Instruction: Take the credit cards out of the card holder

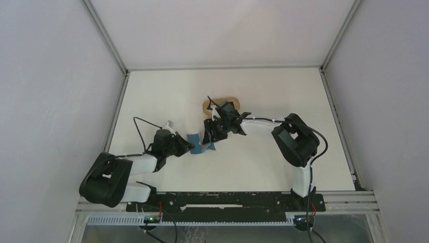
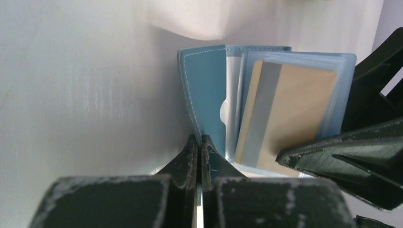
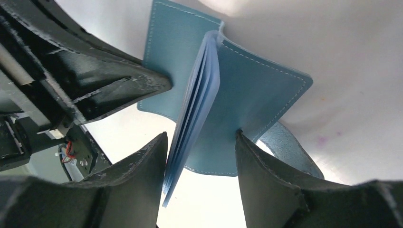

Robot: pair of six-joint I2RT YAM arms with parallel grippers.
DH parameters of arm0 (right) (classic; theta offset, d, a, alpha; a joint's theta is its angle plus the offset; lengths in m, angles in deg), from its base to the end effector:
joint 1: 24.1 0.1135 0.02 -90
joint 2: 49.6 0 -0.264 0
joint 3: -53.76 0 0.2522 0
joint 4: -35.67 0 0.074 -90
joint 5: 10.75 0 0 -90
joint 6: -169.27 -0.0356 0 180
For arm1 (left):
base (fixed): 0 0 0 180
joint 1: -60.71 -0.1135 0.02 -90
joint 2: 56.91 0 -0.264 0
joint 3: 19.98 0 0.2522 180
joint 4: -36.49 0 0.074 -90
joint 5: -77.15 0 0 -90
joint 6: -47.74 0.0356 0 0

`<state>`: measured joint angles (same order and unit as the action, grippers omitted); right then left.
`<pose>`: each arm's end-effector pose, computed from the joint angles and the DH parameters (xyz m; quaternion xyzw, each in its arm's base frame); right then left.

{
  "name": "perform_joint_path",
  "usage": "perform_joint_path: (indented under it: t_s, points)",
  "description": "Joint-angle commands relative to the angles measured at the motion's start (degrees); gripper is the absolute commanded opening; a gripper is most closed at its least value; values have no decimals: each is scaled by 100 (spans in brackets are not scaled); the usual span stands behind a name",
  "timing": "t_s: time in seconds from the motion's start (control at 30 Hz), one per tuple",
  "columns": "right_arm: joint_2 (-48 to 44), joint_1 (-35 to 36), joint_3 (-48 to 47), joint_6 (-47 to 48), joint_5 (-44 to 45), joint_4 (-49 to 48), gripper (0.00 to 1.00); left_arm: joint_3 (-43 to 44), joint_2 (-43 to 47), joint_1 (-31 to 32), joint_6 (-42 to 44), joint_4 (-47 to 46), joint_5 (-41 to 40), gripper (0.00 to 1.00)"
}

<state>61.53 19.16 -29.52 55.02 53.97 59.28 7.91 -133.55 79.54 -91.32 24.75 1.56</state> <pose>0.2840 0.2882 0.1589 -0.2233 0.8965 0.3507 0.1530 0.1977 -0.0768 0.1154 -0.1775 0.8718 -0.3403 0.3045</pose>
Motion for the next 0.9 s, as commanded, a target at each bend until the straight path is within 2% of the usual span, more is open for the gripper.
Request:
perform_joint_path:
  t_s: [0.0, 0.17, 0.87]
  points:
    - [-208, 314, -257, -114, -708, -579, 61, 77, -71, 68, 55, -206, 244, 0]
    - [-316, 431, -420, -11, -544, -373, 61, 62, -63, 70, 54, -235, 253, 0]
    - [-879, 548, -464, 527, -810, -54, 64, 62, -86, 68, 72, -290, 334, 0]
